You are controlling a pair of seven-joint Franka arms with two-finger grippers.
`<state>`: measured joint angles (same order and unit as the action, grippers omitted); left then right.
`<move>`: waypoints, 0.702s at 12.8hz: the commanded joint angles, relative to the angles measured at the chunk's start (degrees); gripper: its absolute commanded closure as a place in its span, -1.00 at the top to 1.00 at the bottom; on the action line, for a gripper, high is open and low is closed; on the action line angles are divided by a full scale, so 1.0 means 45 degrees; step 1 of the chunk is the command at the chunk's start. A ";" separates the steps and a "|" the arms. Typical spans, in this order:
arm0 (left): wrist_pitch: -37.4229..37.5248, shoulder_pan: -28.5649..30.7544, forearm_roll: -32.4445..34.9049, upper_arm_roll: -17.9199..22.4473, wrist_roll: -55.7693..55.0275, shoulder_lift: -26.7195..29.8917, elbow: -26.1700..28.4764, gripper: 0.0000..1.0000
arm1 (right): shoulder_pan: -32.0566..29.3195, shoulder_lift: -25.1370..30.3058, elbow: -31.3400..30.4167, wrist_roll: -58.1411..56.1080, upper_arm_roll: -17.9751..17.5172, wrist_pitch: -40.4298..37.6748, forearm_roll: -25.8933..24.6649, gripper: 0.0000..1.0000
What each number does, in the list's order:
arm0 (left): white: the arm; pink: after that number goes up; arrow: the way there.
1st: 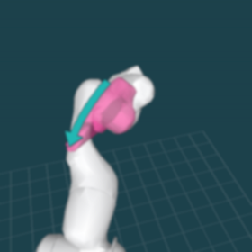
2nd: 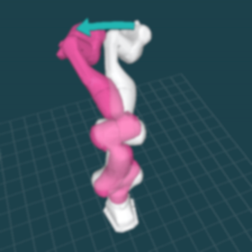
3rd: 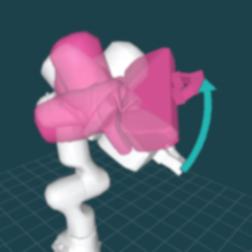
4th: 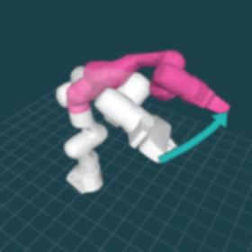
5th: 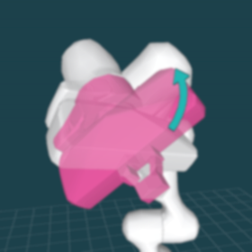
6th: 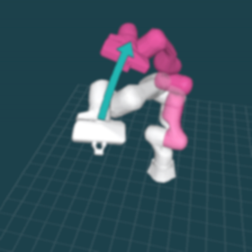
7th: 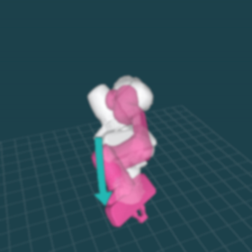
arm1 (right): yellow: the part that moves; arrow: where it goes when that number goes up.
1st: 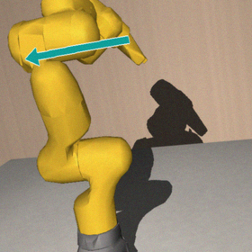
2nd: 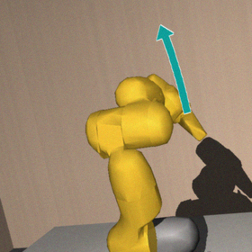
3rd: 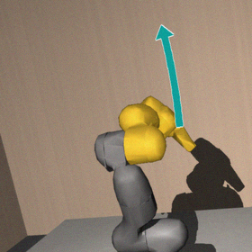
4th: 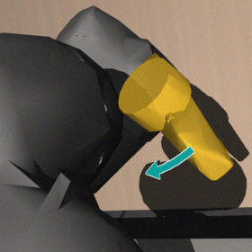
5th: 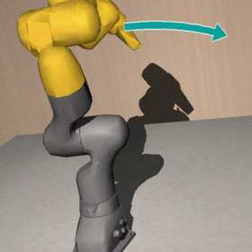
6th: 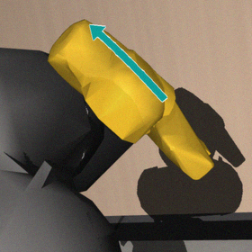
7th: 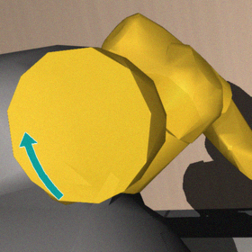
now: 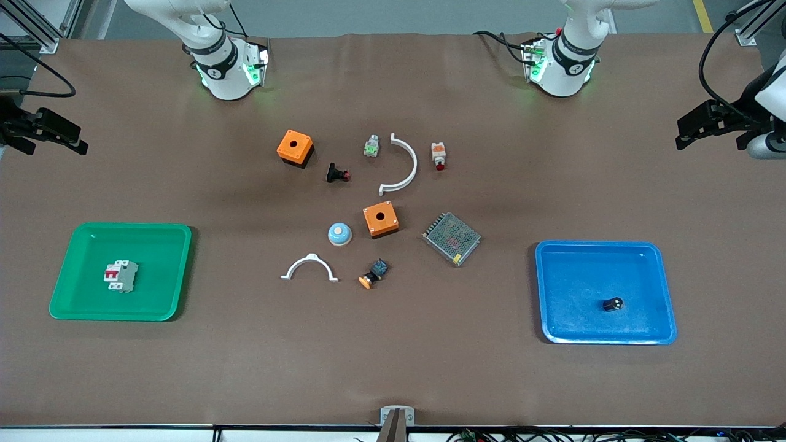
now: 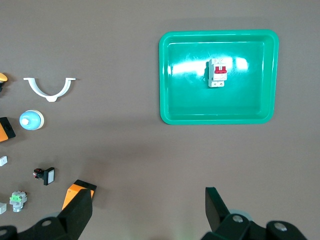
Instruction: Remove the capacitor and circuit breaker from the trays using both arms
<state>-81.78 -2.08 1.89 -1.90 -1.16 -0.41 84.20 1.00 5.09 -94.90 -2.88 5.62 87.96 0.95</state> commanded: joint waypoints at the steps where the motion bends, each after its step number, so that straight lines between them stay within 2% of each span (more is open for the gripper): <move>1: 0.0127 -0.0026 0.0166 -0.0027 0.0101 -0.0007 -0.0078 1.00 | 0.0031 0.0216 -0.0025 -0.0005 -0.0019 -0.0152 -0.0016 1.00; 3: 0.0127 0.0013 0.0146 0.0012 0.0101 -0.0258 -0.0097 1.00 | 0.0031 0.0197 -0.0025 -0.0005 -0.0019 -0.0152 -0.0016 1.00; 5: -0.0087 0.0110 0.0127 0.0090 0.0140 -0.1174 -0.0641 1.00 | 0.0011 0.0177 0.0053 0.0015 0.0001 -0.0190 -0.0016 1.00; 7: -0.1059 0.0189 0.0165 0.0149 0.0160 -0.1937 -0.0703 1.00 | -0.0027 0.0080 0.0558 0.0015 0.0039 -0.0308 -0.0016 1.00; 9: -0.2018 0.0209 0.0166 0.0149 0.0160 -0.2853 -0.0702 1.00 | -0.0124 -0.0619 0.0619 -0.0024 0.0079 -0.0211 -0.0210 1.00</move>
<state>-89.09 -1.20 1.90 -1.20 -1.10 -9.11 83.55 0.99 4.96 -93.63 -2.87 5.87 87.65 0.91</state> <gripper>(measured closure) 0.000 0.000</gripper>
